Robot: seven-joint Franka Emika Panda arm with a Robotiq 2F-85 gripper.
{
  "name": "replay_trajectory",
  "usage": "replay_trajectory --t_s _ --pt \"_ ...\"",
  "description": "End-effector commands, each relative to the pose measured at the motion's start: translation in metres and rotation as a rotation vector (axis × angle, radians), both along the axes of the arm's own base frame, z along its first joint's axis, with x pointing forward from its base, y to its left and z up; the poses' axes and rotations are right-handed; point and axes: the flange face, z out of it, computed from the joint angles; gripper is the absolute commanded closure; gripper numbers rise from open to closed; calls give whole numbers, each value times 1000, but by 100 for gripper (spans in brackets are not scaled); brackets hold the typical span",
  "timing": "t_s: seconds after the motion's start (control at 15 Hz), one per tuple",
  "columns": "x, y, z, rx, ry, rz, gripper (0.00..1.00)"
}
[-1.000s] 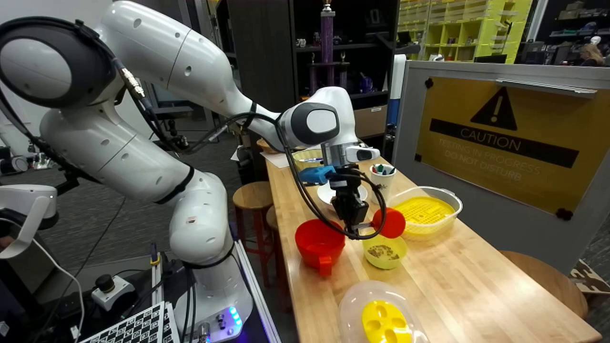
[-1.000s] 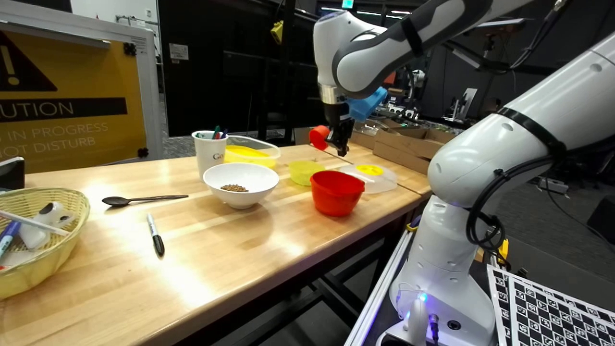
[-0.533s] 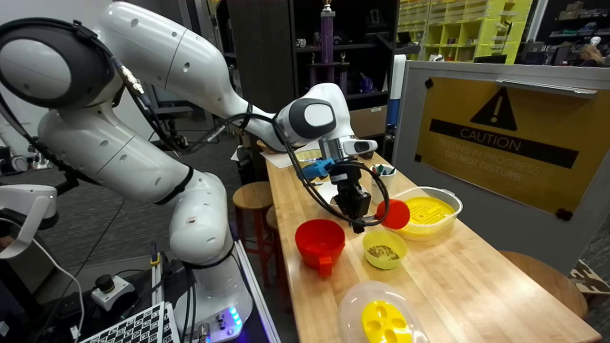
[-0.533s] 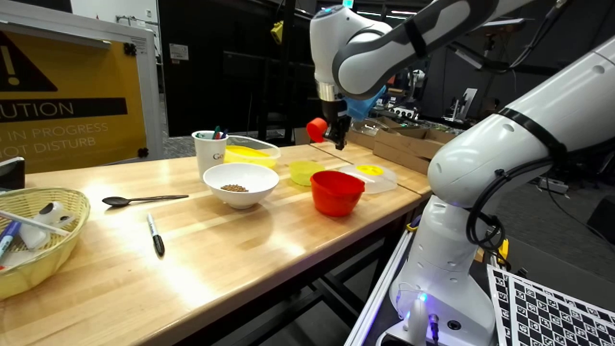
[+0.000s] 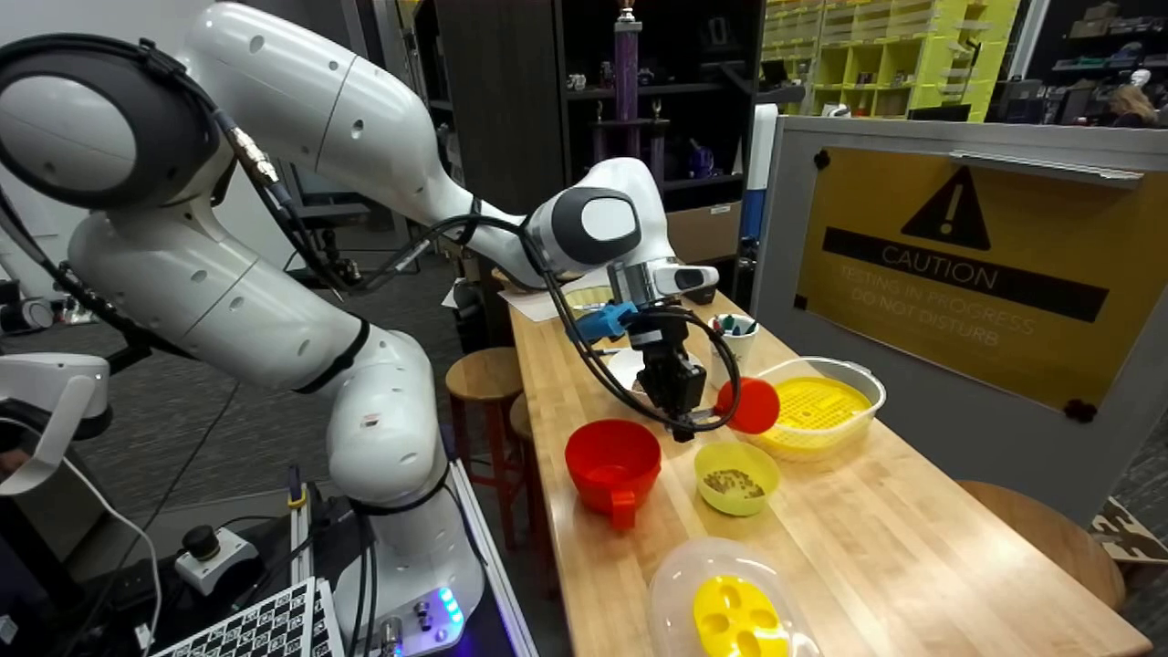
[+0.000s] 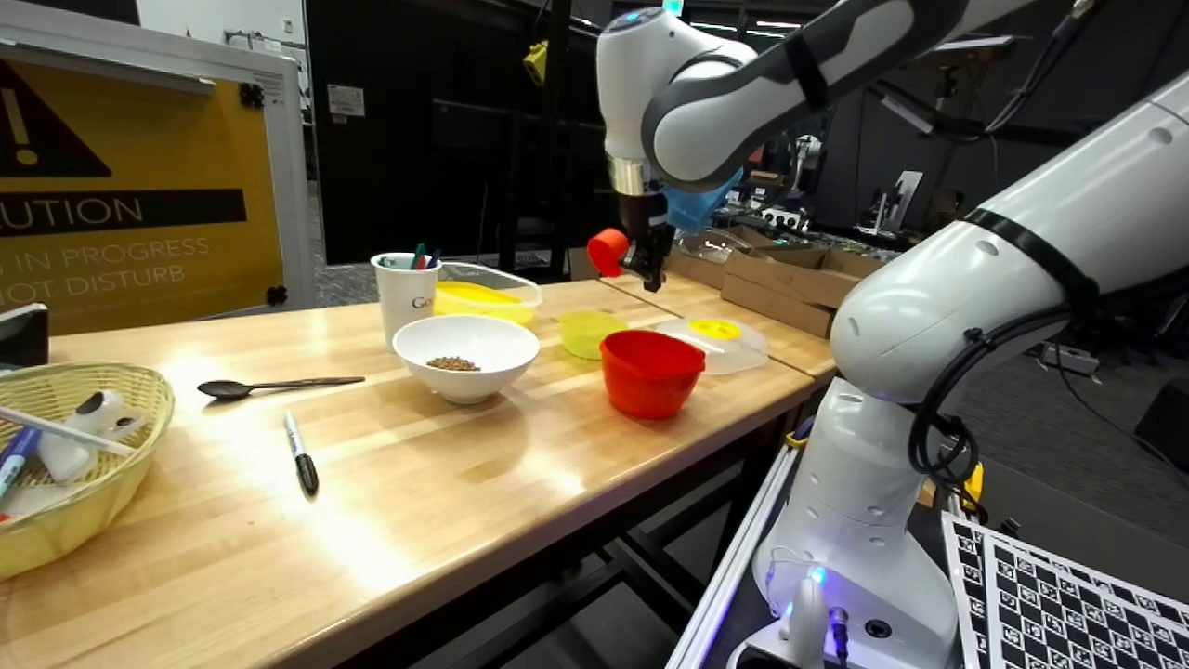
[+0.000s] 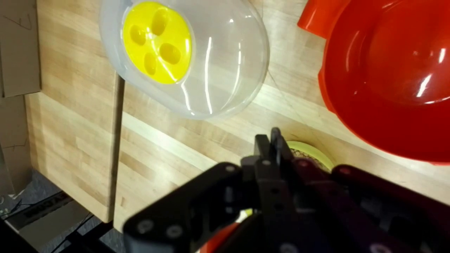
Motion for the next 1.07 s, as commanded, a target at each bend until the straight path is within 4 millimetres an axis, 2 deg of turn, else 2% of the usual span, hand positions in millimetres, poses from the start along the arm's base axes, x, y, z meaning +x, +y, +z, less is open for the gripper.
replay_trajectory --t_s 0.0,0.6,1.0 --pt "-3 -2 -1 136 26 26 99" --pt "5 -25 7 619 85 149 99" --pt "3 -18 9 870 197 347 99"
